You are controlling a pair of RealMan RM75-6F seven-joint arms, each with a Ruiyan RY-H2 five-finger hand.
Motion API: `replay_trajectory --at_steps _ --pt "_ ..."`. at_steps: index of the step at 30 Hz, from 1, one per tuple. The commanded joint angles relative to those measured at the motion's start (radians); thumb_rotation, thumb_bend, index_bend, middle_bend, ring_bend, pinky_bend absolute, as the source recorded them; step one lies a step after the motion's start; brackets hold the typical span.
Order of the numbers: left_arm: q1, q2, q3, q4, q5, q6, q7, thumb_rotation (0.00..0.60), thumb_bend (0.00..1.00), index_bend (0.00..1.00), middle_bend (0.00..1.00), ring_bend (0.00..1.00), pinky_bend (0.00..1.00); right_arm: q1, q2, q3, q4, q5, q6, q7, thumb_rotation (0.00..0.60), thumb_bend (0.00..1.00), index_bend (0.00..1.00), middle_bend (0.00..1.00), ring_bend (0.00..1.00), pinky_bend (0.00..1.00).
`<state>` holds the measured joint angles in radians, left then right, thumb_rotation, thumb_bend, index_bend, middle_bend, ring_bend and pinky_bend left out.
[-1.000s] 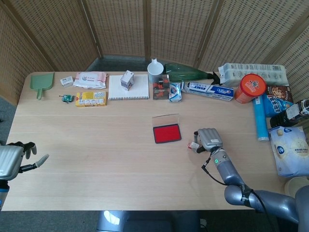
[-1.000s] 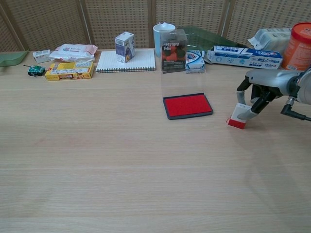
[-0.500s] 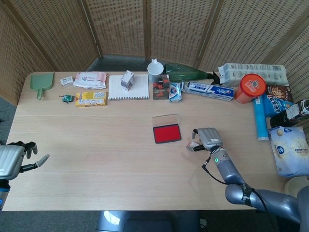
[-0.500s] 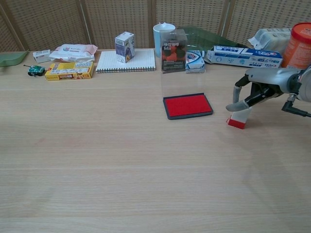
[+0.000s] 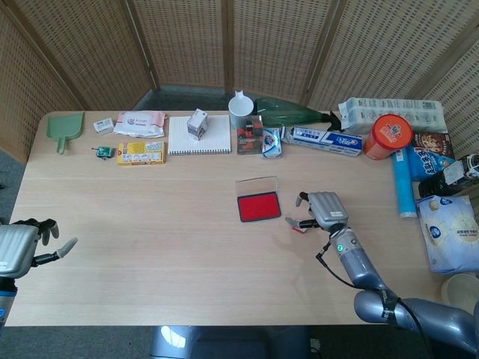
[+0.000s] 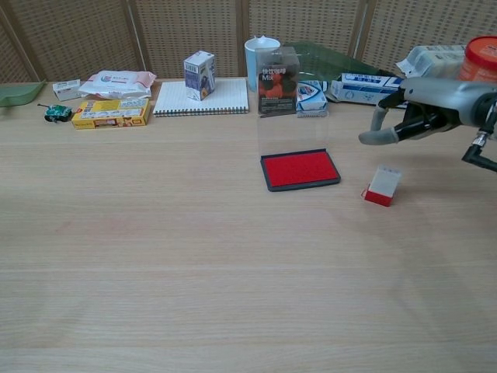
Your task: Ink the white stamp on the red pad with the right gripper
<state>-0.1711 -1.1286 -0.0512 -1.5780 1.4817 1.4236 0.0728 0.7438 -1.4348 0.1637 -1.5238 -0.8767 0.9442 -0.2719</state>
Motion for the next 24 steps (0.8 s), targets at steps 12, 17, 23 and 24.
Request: replay_trajectory --at_steps 12,17,23,24 --pt "0.048 -0.02 0.028 -0.011 0.011 0.049 -0.003 0.045 0.16 0.58 0.69 0.6 0.44 -0.203 0.038 -0.03 -0.036 -0.212 0.296 0.112 0.229 0.32 0.63 0.83 0.85 0.91" --pt "0.077 -0.039 0.045 -0.004 0.023 0.078 -0.025 0.047 0.16 0.58 0.69 0.6 0.39 -0.277 0.058 -0.06 -0.054 -0.258 0.376 0.116 0.23 0.32 0.63 0.79 0.79 0.85" --pt "0.105 -0.058 0.07 0.007 0.057 0.109 -0.038 0.046 0.16 0.58 0.69 0.6 0.38 -0.352 0.085 -0.094 -0.071 -0.295 0.424 0.129 0.229 0.32 0.63 0.78 0.76 0.79" --pt "0.11 -0.06 0.073 0.005 0.06 0.113 -0.041 0.046 0.16 0.58 0.69 0.6 0.38 -0.366 0.088 -0.099 -0.073 -0.305 0.435 0.135 0.23 0.32 0.63 0.78 0.76 0.79"
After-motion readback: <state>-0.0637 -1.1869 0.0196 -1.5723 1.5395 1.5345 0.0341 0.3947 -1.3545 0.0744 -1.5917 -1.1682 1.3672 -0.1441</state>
